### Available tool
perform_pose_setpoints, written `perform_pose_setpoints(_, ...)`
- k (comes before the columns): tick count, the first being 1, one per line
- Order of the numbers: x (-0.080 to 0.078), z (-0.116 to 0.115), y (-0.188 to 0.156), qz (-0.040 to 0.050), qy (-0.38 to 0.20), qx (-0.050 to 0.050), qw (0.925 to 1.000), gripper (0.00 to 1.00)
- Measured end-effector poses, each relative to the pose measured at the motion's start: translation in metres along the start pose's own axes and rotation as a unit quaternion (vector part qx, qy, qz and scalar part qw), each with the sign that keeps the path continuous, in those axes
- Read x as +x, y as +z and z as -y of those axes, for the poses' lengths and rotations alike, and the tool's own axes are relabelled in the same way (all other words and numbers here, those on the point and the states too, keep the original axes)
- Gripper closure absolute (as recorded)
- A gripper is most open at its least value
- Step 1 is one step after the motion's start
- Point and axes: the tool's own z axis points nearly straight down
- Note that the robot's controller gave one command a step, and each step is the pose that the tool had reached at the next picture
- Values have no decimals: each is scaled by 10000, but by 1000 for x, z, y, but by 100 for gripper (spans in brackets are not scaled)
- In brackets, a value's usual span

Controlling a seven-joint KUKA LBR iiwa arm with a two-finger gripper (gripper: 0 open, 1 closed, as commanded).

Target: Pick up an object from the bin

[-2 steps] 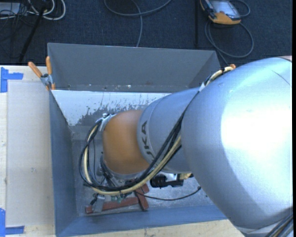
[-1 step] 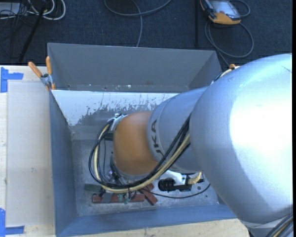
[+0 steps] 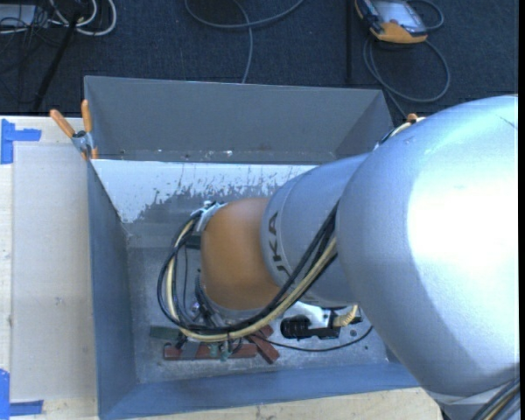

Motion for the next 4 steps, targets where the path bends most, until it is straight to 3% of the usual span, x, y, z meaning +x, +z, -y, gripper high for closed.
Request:
perform_pose_setpoints(2, 2, 2, -27, -37, 2, 33, 10000, 100)
perform_pose_setpoints(4, 0, 0, -65, 16, -2, -7, 10000, 100)
